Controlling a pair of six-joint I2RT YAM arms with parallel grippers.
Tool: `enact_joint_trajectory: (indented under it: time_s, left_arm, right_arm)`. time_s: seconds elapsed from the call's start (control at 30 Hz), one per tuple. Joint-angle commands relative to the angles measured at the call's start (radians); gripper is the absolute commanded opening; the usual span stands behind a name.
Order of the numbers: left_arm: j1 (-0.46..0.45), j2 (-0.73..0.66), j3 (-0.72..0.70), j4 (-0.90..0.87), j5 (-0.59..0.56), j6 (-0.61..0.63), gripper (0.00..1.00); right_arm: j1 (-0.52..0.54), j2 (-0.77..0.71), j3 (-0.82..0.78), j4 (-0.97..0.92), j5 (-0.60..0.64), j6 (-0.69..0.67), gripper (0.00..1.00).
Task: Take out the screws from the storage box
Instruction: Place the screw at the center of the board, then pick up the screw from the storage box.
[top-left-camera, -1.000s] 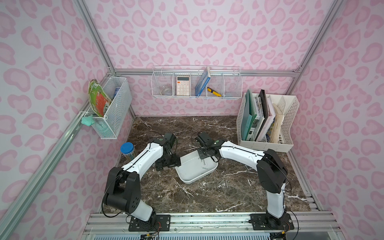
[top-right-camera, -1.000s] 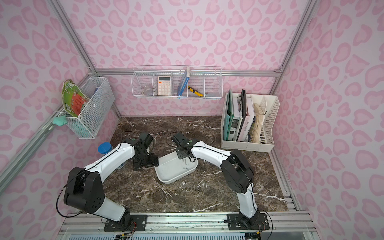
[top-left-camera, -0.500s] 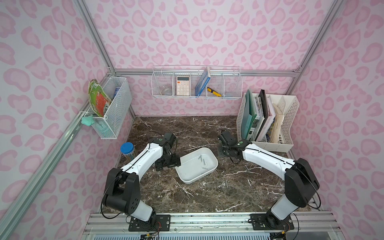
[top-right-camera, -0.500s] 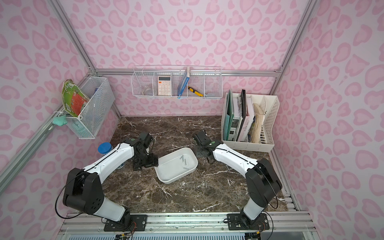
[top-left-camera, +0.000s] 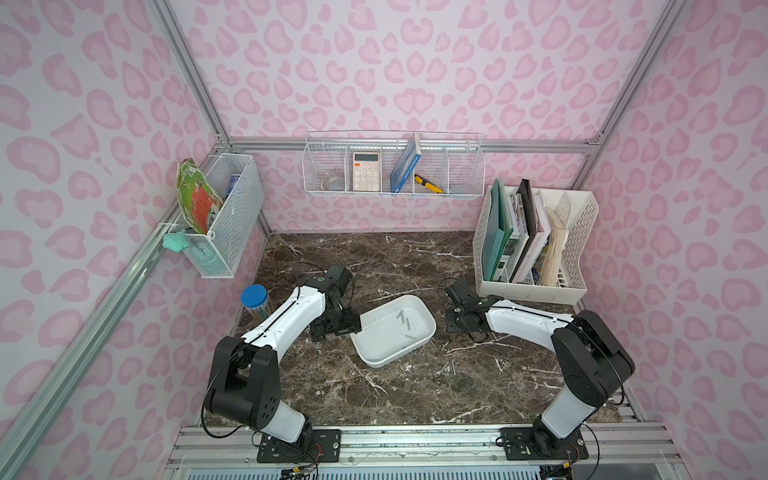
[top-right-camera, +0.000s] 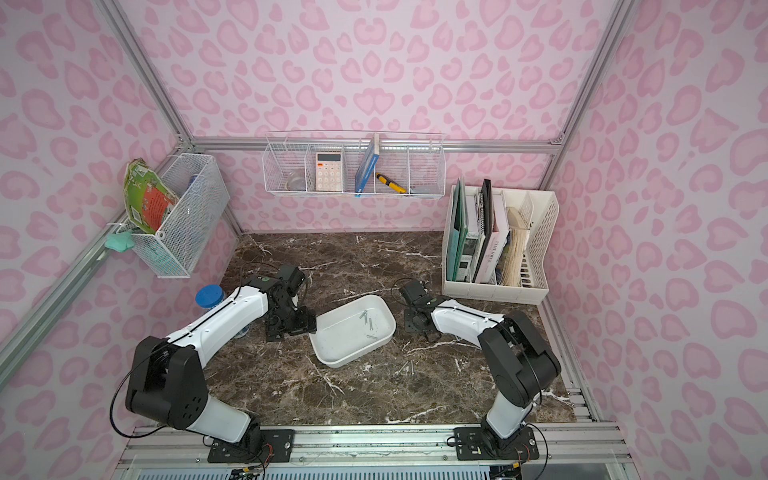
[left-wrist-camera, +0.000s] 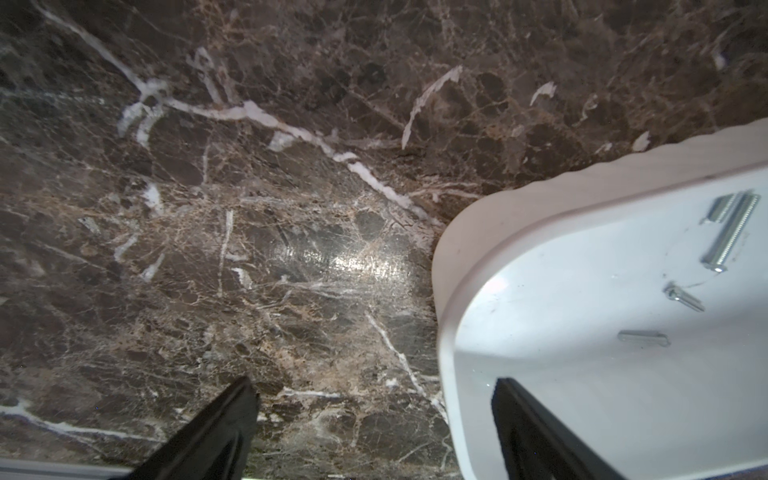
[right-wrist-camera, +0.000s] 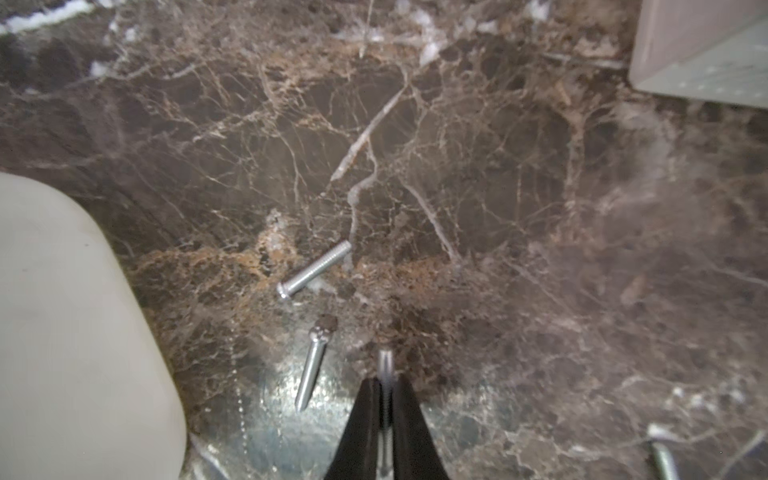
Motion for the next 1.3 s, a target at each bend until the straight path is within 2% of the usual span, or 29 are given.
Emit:
enact_joint_trajectory:
  time_s: [0.0,0.27,0.47,0.6,0.73,0.83,1.27]
  left_arm:
    - [0.0,-0.01,0.002,-0.007,-0.007,0.012,0.93]
    - [0.0,-0.039,-0.004,0.001,-0.016,0.01,0.93]
    - [0.0,-0.059,-0.01,0.013,-0.023,0.012,0.93]
    - [0.0,-0.054,-0.01,0.01,-0.033,0.01,0.93]
    - [0.0,-0.055,-0.009,0.009,-0.039,0.01,0.93]
    - [0.0,-0.053,-0.011,0.008,-0.04,0.01,0.93]
    - [-0.001,-0.042,-0.008,0.01,-0.023,0.012,0.93]
  right_arm:
    - [0.0,0.003,-0.01,0.037,-0.011,0.019,0.15]
    - [0.007,-0.067,0.024,0.009,0.002,0.009,0.22]
    - [0.087,-0.11,0.147,-0.005,-0.003,-0.082,0.31]
    - [0.165,-0.017,0.271,-0.031,-0.038,-0.115,0.34]
    - [0.24,0.153,0.448,-0.136,0.009,-0.141,0.34]
    - [0.27,0.251,0.522,-0.19,0.026,-0.143,0.32]
    - [0.272,0.383,0.558,-0.219,0.04,-0.087,0.27]
